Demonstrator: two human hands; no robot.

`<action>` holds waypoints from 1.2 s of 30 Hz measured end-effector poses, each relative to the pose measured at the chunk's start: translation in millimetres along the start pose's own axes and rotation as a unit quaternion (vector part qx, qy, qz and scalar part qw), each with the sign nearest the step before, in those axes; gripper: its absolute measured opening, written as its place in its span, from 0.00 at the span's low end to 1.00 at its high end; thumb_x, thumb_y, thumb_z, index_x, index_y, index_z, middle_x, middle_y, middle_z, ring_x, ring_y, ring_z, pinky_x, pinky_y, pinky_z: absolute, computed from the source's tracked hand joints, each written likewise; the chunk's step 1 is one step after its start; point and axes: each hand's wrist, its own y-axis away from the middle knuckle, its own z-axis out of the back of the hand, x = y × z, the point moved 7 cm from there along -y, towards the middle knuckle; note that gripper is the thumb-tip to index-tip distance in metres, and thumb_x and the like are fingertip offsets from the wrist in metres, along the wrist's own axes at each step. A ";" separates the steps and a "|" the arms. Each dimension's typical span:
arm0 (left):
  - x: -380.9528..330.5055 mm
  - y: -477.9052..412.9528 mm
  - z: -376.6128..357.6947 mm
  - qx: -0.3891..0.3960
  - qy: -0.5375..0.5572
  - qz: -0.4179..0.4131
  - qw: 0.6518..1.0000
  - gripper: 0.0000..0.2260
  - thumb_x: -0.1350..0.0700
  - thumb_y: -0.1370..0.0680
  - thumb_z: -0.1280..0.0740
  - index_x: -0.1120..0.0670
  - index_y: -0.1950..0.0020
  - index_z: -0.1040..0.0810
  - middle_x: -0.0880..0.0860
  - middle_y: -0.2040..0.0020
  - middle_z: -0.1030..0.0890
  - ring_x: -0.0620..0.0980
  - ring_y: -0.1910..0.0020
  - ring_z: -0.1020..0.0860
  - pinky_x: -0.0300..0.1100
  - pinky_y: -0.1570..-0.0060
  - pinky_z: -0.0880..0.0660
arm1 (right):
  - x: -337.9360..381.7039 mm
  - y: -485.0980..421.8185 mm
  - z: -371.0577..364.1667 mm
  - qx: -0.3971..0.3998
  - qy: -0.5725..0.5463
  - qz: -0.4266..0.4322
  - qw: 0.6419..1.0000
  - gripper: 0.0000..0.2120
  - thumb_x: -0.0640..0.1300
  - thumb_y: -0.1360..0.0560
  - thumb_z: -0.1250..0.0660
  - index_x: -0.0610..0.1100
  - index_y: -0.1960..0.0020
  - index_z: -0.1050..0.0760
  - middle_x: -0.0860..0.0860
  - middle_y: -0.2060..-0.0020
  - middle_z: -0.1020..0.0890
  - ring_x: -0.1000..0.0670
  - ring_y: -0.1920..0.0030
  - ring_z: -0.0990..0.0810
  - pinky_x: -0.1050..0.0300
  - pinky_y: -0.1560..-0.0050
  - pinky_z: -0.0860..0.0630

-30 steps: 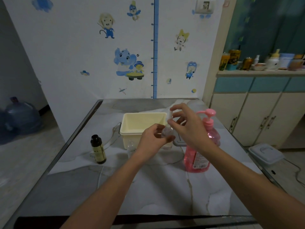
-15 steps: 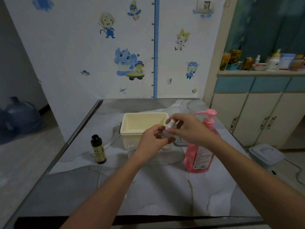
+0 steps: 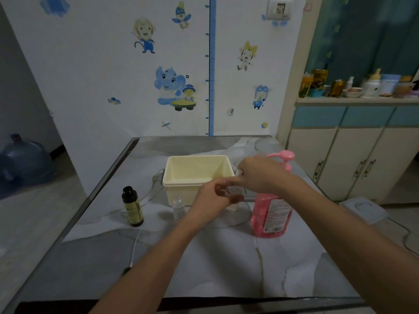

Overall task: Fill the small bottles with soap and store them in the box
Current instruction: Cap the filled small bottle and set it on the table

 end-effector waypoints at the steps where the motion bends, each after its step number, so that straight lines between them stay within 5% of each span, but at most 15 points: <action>1: -0.5 -0.3 1.1 -0.002 0.004 0.004 1.000 0.15 0.57 0.33 0.21 0.49 0.49 0.19 0.51 0.55 0.16 0.47 0.59 0.20 0.35 0.57 0.23 | -0.7 0.2 1.9 0.006 -0.027 0.007 1.000 0.27 0.73 0.32 0.40 0.48 0.59 0.26 0.53 0.67 0.23 0.54 0.68 0.26 0.57 0.67 0.29; 4: 0.0 -2.5 5.4 -0.005 -0.023 0.007 1.000 0.16 0.54 0.34 0.21 0.52 0.50 0.20 0.50 0.56 0.17 0.46 0.58 0.19 0.35 0.58 0.23 | 2.4 3.9 10.2 0.048 -0.126 0.056 0.989 0.20 0.63 0.31 0.30 0.55 0.44 0.26 0.55 0.54 0.22 0.57 0.57 0.24 0.60 0.60 0.27; 7: 3.1 -4.1 7.1 -0.012 -0.035 0.016 0.999 0.20 0.52 0.36 0.20 0.53 0.47 0.21 0.49 0.54 0.16 0.47 0.55 0.18 0.36 0.55 0.21 | 8.4 3.5 14.8 0.055 -0.110 0.089 0.988 0.11 0.53 0.30 0.28 0.53 0.49 0.22 0.55 0.57 0.22 0.59 0.60 0.25 0.64 0.65 0.31; 9: 3.6 -3.1 6.4 -0.015 -0.039 0.014 0.999 0.18 0.52 0.36 0.20 0.49 0.50 0.21 0.48 0.56 0.17 0.44 0.57 0.19 0.34 0.59 0.23 | 11.1 0.6 12.4 0.048 -0.068 0.066 0.994 0.11 0.57 0.29 0.29 0.49 0.58 0.23 0.54 0.66 0.23 0.56 0.68 0.27 0.61 0.69 0.34; 12: 6.2 -1.1 6.4 -0.019 -0.051 0.012 0.998 0.15 0.51 0.36 0.20 0.47 0.53 0.21 0.48 0.59 0.17 0.43 0.60 0.20 0.36 0.60 0.24 | 10.9 -3.1 7.9 0.026 0.000 0.021 0.999 0.25 0.68 0.30 0.35 0.46 0.68 0.30 0.52 0.74 0.28 0.53 0.74 0.31 0.59 0.73 0.38; 14: 5.1 0.0 8.7 -0.020 -0.059 0.008 0.998 0.14 0.50 0.36 0.20 0.47 0.55 0.21 0.45 0.62 0.18 0.39 0.64 0.21 0.32 0.63 0.25 | 9.6 -3.2 7.4 0.032 -0.024 0.023 0.999 0.22 0.68 0.31 0.34 0.48 0.60 0.26 0.53 0.67 0.24 0.54 0.68 0.26 0.59 0.70 0.33; 17: 5.0 -1.2 12.0 -0.016 -0.051 0.019 0.998 0.18 0.51 0.36 0.20 0.50 0.49 0.21 0.45 0.56 0.17 0.40 0.58 0.19 0.29 0.60 0.24 | 12.3 0.8 10.0 0.086 -0.116 0.064 0.987 0.16 0.56 0.31 0.28 0.54 0.47 0.26 0.56 0.57 0.22 0.54 0.59 0.22 0.55 0.58 0.22; 20: 2.3 -3.7 10.8 -0.013 -0.052 0.014 0.998 0.21 0.53 0.36 0.20 0.53 0.46 0.21 0.48 0.54 0.17 0.43 0.55 0.18 0.31 0.57 0.23 | 14.5 0.2 12.4 0.080 -0.099 0.071 0.989 0.07 0.52 0.29 0.30 0.51 0.56 0.24 0.52 0.62 0.20 0.52 0.64 0.20 0.57 0.66 0.23; 23: 0.6 -2.6 7.1 -0.013 -0.048 0.006 0.999 0.17 0.54 0.35 0.20 0.51 0.50 0.21 0.48 0.56 0.17 0.40 0.59 0.20 0.29 0.60 0.25 | 14.3 -2.1 13.1 0.045 0.003 0.023 0.999 0.22 0.64 0.28 0.34 0.46 0.66 0.29 0.51 0.71 0.23 0.52 0.72 0.25 0.58 0.72 0.32; 25: 2.0 -3.4 6.9 -0.018 -0.045 0.003 0.999 0.16 0.55 0.35 0.20 0.52 0.52 0.21 0.50 0.56 0.17 0.45 0.58 0.19 0.31 0.60 0.25 | 13.1 -2.3 11.9 0.049 0.010 0.010 0.999 0.25 0.68 0.29 0.36 0.44 0.61 0.27 0.51 0.68 0.23 0.51 0.68 0.24 0.58 0.69 0.31; 28: 3.5 -5.3 7.4 -0.013 -0.047 0.008 0.999 0.18 0.52 0.35 0.20 0.51 0.49 0.21 0.49 0.54 0.17 0.45 0.55 0.19 0.33 0.58 0.23 | 18.3 4.0 16.1 0.111 -0.074 0.048 0.990 0.17 0.58 0.29 0.30 0.50 0.46 0.28 0.55 0.58 0.24 0.52 0.58 0.23 0.57 0.62 0.27; 31: 4.2 -7.8 6.9 -0.007 -0.053 0.011 0.999 0.21 0.51 0.35 0.20 0.52 0.46 0.21 0.48 0.53 0.17 0.46 0.54 0.19 0.37 0.54 0.22 | 22.2 4.7 17.9 0.112 -0.076 0.078 0.988 0.09 0.50 0.28 0.31 0.48 0.51 0.25 0.52 0.59 0.20 0.50 0.61 0.21 0.59 0.65 0.27; 34: 3.8 -6.5 5.7 -0.012 -0.047 0.011 0.999 0.18 0.51 0.36 0.20 0.50 0.49 0.21 0.50 0.54 0.17 0.49 0.54 0.18 0.39 0.54 0.21 | 19.1 -1.4 13.2 0.078 -0.003 0.029 0.996 0.19 0.60 0.25 0.35 0.43 0.59 0.24 0.48 0.65 0.18 0.50 0.67 0.19 0.57 0.67 0.24; 36: 4.0 -5.8 7.7 -0.020 -0.048 0.007 0.999 0.17 0.51 0.36 0.20 0.49 0.51 0.21 0.51 0.55 0.16 0.51 0.55 0.18 0.44 0.53 0.21 | 14.6 -2.1 9.2 0.085 -0.021 0.008 0.996 0.23 0.64 0.27 0.35 0.43 0.55 0.25 0.49 0.63 0.19 0.51 0.67 0.19 0.56 0.64 0.21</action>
